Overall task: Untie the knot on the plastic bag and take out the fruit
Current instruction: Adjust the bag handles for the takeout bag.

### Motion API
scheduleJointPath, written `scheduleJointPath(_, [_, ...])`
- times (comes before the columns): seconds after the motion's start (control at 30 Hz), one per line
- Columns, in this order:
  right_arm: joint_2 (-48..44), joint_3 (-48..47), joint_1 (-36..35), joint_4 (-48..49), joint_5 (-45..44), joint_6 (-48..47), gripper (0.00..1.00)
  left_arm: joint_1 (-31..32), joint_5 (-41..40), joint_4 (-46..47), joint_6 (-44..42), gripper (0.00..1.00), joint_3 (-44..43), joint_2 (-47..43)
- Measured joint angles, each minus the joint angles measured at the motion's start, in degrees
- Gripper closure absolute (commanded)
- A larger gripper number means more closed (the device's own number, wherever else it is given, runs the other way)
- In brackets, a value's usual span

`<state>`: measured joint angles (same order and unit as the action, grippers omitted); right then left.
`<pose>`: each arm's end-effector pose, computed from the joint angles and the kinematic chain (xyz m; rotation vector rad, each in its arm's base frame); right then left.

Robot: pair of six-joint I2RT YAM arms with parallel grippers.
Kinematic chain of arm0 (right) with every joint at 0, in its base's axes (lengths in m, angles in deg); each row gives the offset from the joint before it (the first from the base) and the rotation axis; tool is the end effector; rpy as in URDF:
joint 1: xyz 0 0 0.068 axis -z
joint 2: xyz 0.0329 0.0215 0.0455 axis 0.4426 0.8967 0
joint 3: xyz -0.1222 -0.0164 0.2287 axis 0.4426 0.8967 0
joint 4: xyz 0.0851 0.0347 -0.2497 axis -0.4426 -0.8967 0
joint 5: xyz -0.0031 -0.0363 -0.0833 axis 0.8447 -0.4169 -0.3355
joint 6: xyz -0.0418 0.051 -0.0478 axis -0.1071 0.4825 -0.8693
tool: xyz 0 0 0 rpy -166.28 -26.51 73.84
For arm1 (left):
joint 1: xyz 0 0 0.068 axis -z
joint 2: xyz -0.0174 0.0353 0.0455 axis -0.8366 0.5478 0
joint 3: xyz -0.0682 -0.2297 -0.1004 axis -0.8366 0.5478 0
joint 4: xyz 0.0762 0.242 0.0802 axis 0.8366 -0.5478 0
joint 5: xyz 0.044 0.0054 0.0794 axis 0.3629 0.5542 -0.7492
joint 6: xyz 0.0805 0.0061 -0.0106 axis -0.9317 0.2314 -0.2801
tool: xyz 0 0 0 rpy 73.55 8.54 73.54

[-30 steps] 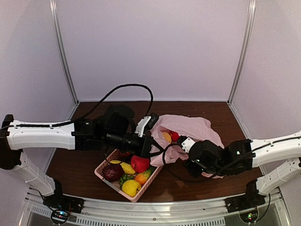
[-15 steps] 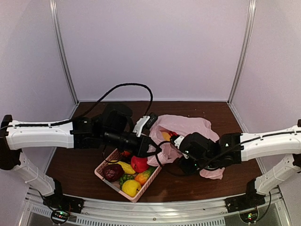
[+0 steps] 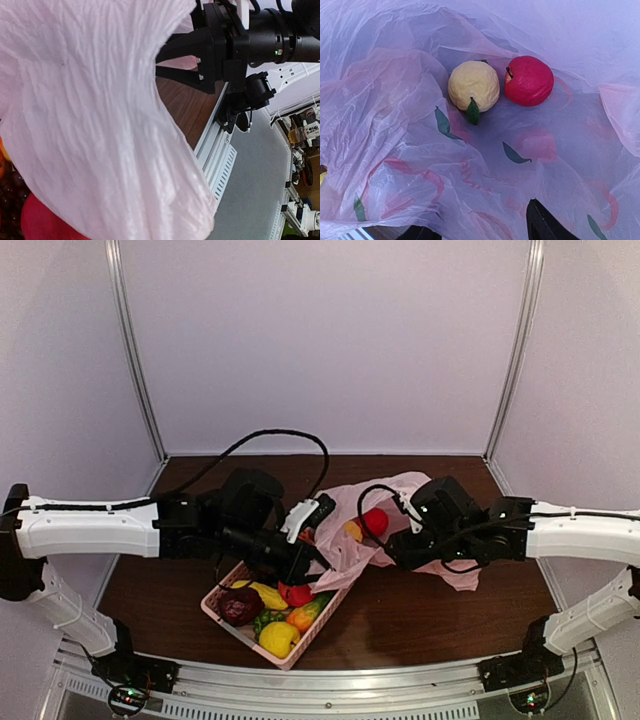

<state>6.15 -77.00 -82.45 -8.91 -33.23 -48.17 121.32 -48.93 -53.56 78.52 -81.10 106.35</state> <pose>0.1751 0.2380 0.2214 -0.5791 2.3606 0.4377 0.1356 -0.3300 0.2443 0.7834 2.3827 -1.1787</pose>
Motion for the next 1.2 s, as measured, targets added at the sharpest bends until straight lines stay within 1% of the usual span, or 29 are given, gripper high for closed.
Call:
scheduleJointPath(0.1, [1.8,-0.2,0.2,2.8,0.5,1.2,0.38,0.0,0.4,-0.3,-0.9,1.00,-0.1,0.4])
scheduleJointPath(0.23, [4.1,-0.5,0.6,6.8,2.0,3.3,0.28,0.0,0.4,-1.6,-2.0,1.00,-0.6,1.5])
scheduleJointPath(0.37, [4.1,-1.0,1.7,9.6,4.1,5.2,0.18,0.0,0.1,-2.8,-2.8,1.00,-1.4,2.8])
scheduleJointPath(0.43, [3.9,-1.4,2.4,10.8,5.0,5.8,0.14,0.0,-0.3,-3.2,-3.1,1.00,-1.5,3.1])
scheduleJointPath(0.53, [3.2,-2.0,3.3,11.7,6.4,5.9,0.12,0.0,-0.7,-3.5,-3.3,1.00,-1.8,3.3])
scheduleJointPath(0.8, [3.0,-2.5,5.5,12.5,7.6,7.0,0.08,0.0,-1.9,-3.3,-3.3,1.00,-2.3,3.3])
scheduleJointPath(0.9, [1.6,-1.3,6.5,11.4,6.6,7.7,0.06,-0.3,-2.6,-3.5,-3.3,1.00,-3.0,3.3])
scheduleJointPath(1.0, [-1.8,0.5,7.5,7.5,3.2,9.1,0.03,-0.9,-2.8,-4.1,-4.6,1.00,-5.5,3.7])
scheduleJointPath(1.1, [-6.2,2.2,9.3,2.7,-1.4,10.9,0.01,-1.2,-1.9,-4.3,-6.9,1.00,-10.8,5.9])
scheduleJointPath(1.2, [-12.1,4.6,11.6,-1.9,-5.7,12.5,0.01,-1.2,0.4,-4.1,-9.5,1.00,-17.6,10.1])
